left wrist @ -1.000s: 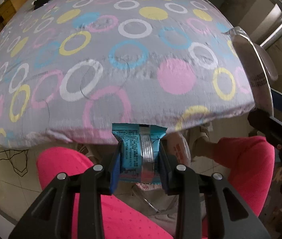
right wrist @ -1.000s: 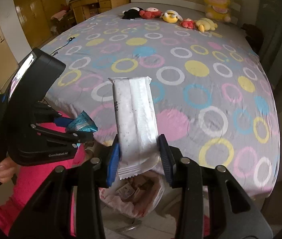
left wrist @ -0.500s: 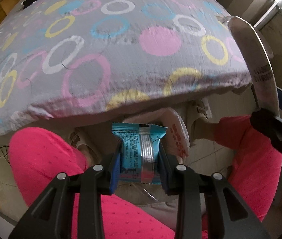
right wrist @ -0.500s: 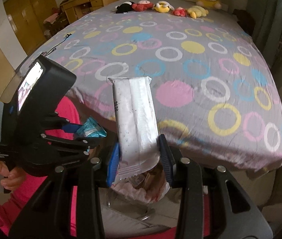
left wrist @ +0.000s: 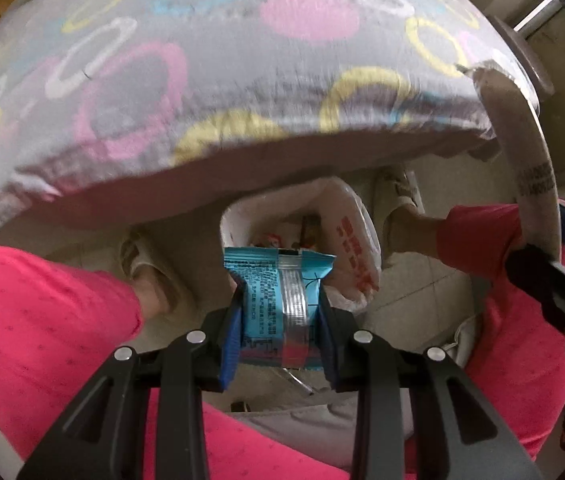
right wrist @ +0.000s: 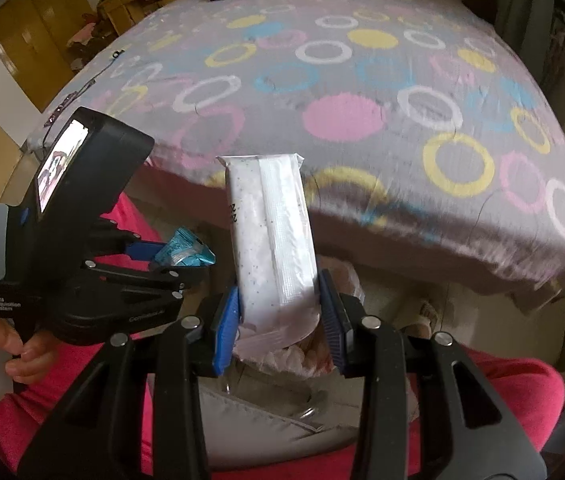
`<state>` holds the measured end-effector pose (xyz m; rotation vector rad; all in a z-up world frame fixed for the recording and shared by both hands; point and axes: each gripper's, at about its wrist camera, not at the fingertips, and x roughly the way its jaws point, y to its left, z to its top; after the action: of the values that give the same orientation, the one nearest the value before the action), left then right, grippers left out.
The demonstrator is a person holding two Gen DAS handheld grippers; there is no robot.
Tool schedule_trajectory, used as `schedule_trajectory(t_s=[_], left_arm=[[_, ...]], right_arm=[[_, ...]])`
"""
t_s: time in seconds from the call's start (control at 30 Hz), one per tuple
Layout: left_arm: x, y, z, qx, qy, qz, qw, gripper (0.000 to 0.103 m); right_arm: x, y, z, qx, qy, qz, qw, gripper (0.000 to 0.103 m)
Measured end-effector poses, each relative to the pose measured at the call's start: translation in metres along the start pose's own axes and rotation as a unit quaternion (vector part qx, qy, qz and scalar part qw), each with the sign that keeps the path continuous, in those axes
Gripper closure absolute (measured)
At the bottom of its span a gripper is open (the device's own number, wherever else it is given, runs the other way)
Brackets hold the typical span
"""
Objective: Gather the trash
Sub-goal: 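Carry the blue packet and clear sachet down over the white plastic bag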
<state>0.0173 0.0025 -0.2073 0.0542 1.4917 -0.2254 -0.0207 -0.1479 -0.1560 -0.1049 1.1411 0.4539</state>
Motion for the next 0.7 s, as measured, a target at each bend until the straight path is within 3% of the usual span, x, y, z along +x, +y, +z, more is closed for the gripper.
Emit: schedule_trajectory(t_s=[0.27,0.7], left_arm=[[0.032,-0.008,0.003,0.005,0.015,0.007,0.9998,0.071],[0.089,-0.009,0.005,-0.006,0.08,-0.011,0.9967,0.071]], right_arm=[[0.037,-0.011,-0.014,0.014,0.043,0.002,0.999,0.066],[0.098,-0.027,-0.024,0.035,0.12,0.011,0.992,0.066]])
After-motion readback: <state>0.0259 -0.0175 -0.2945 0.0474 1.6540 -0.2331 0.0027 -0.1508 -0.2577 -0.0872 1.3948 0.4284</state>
